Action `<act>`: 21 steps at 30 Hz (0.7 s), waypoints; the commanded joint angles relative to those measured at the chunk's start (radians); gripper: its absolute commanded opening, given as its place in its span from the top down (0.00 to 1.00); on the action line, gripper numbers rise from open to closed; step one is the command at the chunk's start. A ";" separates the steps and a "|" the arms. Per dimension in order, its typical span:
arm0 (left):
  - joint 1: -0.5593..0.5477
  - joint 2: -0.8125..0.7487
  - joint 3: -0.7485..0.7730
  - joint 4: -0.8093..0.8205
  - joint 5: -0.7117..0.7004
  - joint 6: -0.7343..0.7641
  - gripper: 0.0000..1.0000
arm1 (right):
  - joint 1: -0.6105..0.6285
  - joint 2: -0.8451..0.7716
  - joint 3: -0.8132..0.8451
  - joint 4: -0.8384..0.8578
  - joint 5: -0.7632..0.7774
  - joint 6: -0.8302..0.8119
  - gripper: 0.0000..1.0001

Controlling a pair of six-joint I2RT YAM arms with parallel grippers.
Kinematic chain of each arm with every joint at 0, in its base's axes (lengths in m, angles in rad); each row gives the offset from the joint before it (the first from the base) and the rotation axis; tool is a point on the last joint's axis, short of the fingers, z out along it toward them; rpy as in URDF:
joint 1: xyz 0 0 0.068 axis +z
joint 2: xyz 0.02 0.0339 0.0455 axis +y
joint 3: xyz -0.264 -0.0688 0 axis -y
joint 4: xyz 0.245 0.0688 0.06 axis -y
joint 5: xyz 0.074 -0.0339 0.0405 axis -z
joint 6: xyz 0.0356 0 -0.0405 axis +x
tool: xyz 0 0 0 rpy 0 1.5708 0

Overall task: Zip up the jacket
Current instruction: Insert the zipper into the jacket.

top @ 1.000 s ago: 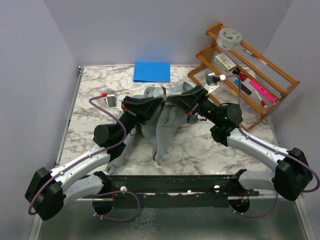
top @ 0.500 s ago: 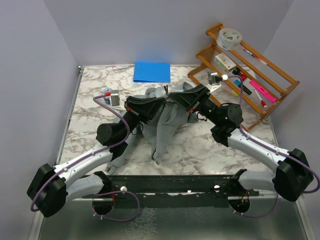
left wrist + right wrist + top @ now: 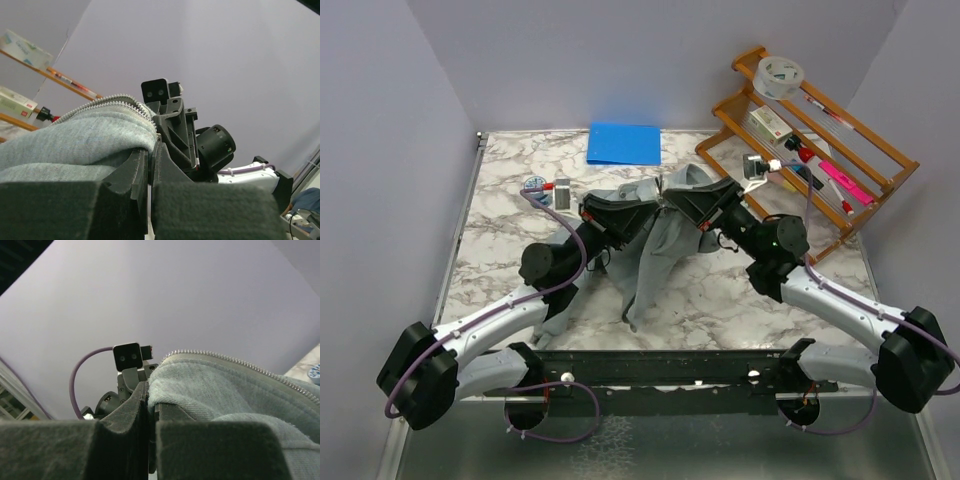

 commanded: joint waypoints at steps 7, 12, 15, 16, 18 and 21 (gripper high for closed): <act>-0.032 0.086 -0.149 -0.184 0.146 0.031 1.00 | 0.006 -0.164 -0.184 -0.194 0.172 -0.107 1.00; -0.126 0.190 -0.226 -0.184 0.103 0.068 1.00 | 0.006 -0.207 -0.340 -0.245 0.237 -0.098 1.00; -0.182 0.253 -0.260 -0.168 0.064 0.073 1.00 | 0.006 -0.218 -0.411 -0.281 0.282 -0.090 1.00; -0.196 0.275 -0.270 -0.154 0.054 0.069 1.00 | 0.006 -0.217 -0.426 -0.301 0.292 -0.084 1.00; -0.213 0.316 -0.292 -0.117 0.044 0.053 1.00 | 0.006 -0.210 -0.457 -0.322 0.296 -0.081 1.00; -0.222 0.368 -0.323 -0.040 0.044 0.016 1.00 | 0.006 -0.221 -0.503 -0.373 0.321 -0.080 1.00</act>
